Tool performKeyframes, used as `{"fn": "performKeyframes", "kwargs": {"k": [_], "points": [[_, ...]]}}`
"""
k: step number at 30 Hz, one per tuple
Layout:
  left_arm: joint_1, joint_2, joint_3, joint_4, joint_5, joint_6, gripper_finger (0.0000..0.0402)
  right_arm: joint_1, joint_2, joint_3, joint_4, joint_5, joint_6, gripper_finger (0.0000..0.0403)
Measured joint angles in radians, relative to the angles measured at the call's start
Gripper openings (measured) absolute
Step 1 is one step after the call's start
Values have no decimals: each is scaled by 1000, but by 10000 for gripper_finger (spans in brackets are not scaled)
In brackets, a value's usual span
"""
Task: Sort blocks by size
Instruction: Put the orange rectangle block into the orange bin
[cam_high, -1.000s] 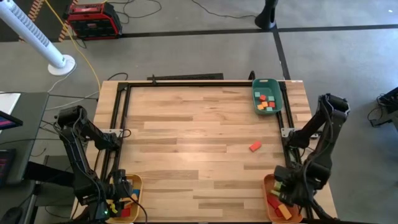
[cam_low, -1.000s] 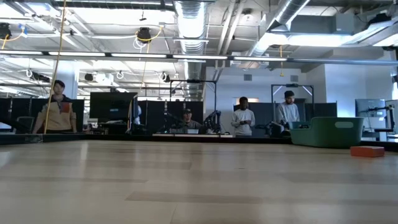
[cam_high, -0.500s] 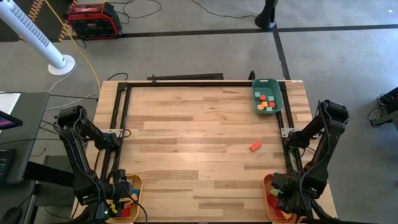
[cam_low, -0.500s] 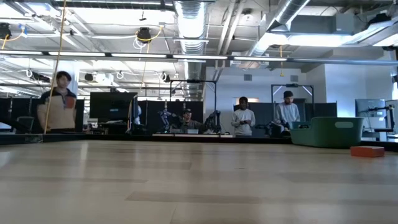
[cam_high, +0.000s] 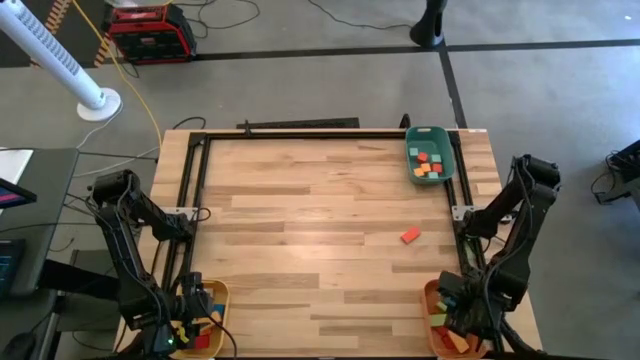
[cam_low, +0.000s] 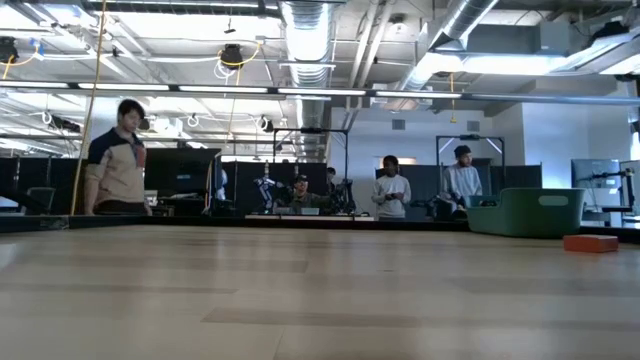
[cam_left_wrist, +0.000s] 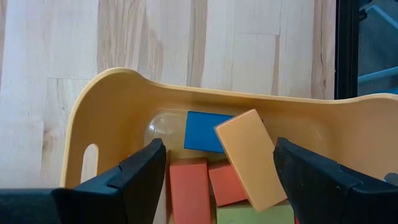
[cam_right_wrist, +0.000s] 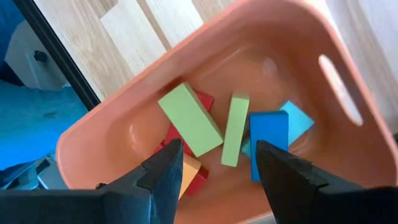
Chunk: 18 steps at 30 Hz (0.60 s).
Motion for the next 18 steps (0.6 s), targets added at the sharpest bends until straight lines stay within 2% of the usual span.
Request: {"fn": "performKeyframes", "kwargs": {"k": [9,18], "points": [[0,0,0,0,0,0,285,-70,-20,0,-54,9,-144,228],[0,0,0,0,0,0,285,-162,-68,1,-115,103,-310,228]]}}
